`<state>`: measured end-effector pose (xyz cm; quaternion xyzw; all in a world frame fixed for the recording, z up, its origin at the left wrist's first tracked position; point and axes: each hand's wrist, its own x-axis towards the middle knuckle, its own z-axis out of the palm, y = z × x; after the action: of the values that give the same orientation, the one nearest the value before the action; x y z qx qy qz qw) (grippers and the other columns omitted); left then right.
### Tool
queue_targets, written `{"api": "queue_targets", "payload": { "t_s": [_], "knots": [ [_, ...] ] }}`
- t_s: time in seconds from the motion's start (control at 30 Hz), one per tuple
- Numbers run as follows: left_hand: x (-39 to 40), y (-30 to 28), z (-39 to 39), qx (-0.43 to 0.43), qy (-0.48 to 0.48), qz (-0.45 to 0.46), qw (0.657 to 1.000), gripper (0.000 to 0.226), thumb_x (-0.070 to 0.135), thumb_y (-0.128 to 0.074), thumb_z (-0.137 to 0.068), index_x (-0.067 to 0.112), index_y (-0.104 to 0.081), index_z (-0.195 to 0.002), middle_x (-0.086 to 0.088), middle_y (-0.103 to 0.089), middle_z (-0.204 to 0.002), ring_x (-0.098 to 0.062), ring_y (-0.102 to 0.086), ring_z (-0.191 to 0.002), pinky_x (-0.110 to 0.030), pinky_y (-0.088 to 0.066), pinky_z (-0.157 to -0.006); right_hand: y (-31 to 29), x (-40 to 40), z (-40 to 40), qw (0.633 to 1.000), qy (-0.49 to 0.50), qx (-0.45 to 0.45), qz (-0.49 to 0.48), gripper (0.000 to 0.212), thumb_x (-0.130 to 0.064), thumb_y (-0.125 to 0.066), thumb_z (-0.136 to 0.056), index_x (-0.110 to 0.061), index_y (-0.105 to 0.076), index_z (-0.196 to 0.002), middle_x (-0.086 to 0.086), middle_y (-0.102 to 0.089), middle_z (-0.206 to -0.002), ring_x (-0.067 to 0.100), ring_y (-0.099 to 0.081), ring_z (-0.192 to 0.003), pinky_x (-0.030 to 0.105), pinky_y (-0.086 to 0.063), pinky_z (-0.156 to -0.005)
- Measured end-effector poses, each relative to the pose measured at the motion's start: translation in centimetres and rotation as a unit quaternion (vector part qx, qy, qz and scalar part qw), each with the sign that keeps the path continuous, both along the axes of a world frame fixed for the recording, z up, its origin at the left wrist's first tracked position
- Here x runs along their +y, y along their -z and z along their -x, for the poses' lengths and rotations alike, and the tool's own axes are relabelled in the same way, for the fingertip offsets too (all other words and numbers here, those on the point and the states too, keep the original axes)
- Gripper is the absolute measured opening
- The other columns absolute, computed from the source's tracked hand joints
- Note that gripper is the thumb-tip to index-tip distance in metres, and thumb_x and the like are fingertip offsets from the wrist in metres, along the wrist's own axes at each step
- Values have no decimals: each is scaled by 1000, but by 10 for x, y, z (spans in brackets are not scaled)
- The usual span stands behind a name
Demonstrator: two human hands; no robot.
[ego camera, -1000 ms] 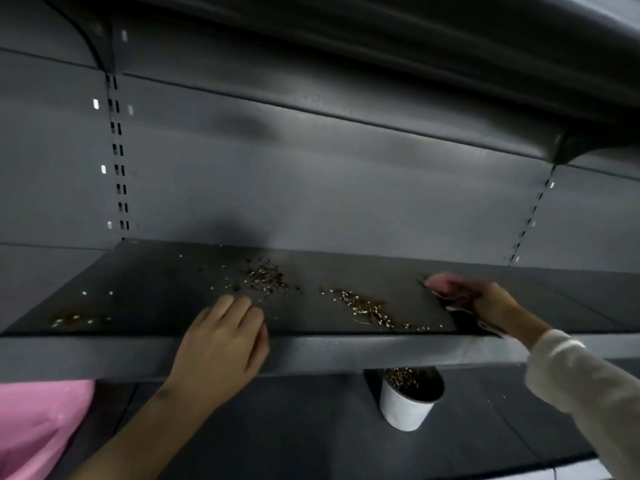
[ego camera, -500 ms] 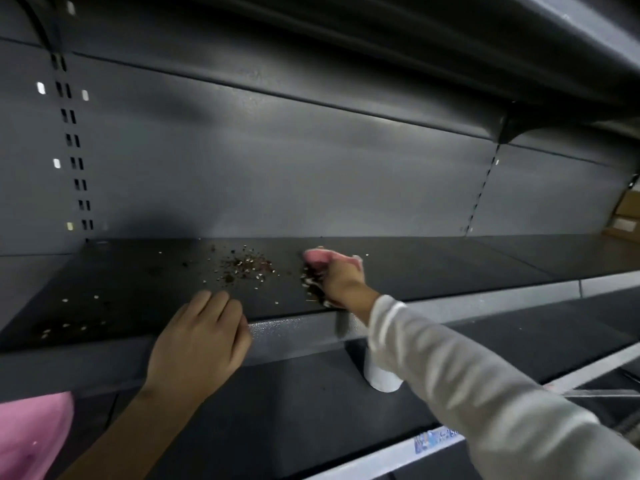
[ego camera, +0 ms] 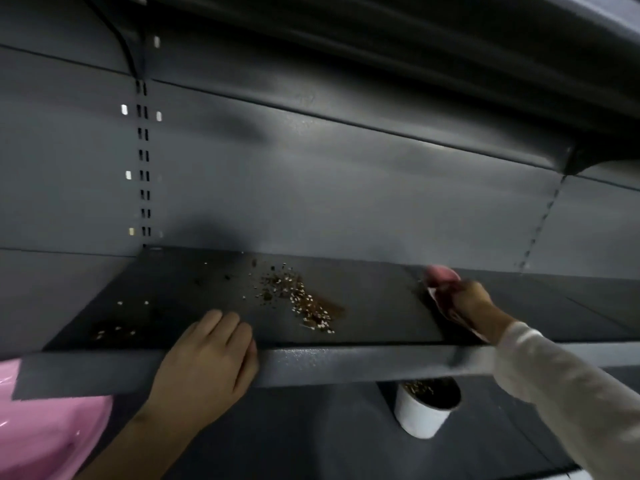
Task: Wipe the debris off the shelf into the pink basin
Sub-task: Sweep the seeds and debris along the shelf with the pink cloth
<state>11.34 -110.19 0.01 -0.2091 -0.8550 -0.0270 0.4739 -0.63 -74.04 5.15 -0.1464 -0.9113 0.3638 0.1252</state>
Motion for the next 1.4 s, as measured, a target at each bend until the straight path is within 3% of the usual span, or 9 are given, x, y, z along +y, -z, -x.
{"api": "queue_targets", "payload": {
  "t_s": [0.13, 0.23, 0.33, 0.43, 0.63, 0.8, 0.87, 1.07, 1.4],
  "knots": [
    [4, 2, 3, 16, -13, -1, 1000, 29, 19, -40, -78, 10, -53, -54, -6, -49, -55, -20, -36, -63, -32, -39, -52, 5, -1, 17, 995, -12, 24, -96, 28, -18, -64, -82, -17, -65, -109, 8, -69, -107, 20, -62, -101, 21, -42, -91],
    [2, 4, 6, 34, -1, 5, 999, 39, 19, -36, -85, 8, -57, -54, -8, -53, -57, -19, -33, -66, -31, -32, -58, 0, -43, 31, 974, -112, 65, -184, 30, -12, -58, -85, -11, -63, -114, 13, -65, -119, 24, -57, -114, 32, -38, -107],
    [3, 4, 8, 51, 7, 4, 999, 56, 23, -25, -94, 7, -58, -53, -11, -56, -57, -20, -34, -67, -31, -31, -59, -2, -89, 28, 964, -205, 63, -159, 26, -7, -57, -87, -2, -64, -111, 12, -65, -109, 26, -60, -107, 11, -46, -83],
    [3, 7, 10, 60, 5, 1, 998, 59, 24, -24, -96, 4, -62, -55, -16, -62, -61, -23, -37, -69, -32, -33, -61, 3, -140, 23, 946, -274, 35, -166, 22, -17, -59, -87, -7, -70, -103, 12, -68, -116, 20, -62, -106, 20, -40, -83],
    [1, 12, 12, 72, 0, 0, 997, 61, 24, -26, -96, 1, -65, -55, -20, -64, -63, -27, -39, -72, -34, -37, -65, -3, -145, 35, 951, -296, 51, 69, 21, -7, -53, -89, 4, -68, -99, 5, -58, -65, -6, -40, -28, 7, -31, -30],
    [2, 12, 12, 75, -7, 1, 997, 58, 23, -27, -95, 5, -63, -53, -15, -62, -59, -22, -38, -70, -31, -36, -63, -14, -45, 69, 991, -94, 88, -24, 25, -9, -54, -87, 0, -66, -108, 19, -70, -106, 12, -57, -85, 20, -41, -68],
    [2, 12, 12, 69, -11, -1, 998, 56, 22, -28, -94, 6, -62, -53, -13, -60, -59, -21, -37, -68, -30, -36, -62, -4, -14, 75, 997, -42, 32, -53, 26, -13, -53, -88, -5, -66, -108, 21, -69, -106, 23, -63, -88, 25, -43, -65],
    [5, 7, 8, 50, -36, -2, 998, 37, 16, -40, -82, 6, -58, -52, -12, -54, -56, -22, -34, -65, -31, -31, -57, 5, -57, 73, 976, -142, -10, -166, 33, -18, -53, -89, -17, -59, -121, 15, -59, -129, 31, -54, -119, 31, -43, -95],
    [8, 6, 2, 15, -36, -35, 999, 34, 14, -40, -80, 2, -56, -53, -13, -49, -54, -22, -33, -63, -33, -30, -55, -4, -170, 22, 918, -381, 55, -96, 27, -11, -48, -90, -10, -66, -111, 17, -71, -100, 26, -67, -86, 23, -51, -73]
  ]
}}
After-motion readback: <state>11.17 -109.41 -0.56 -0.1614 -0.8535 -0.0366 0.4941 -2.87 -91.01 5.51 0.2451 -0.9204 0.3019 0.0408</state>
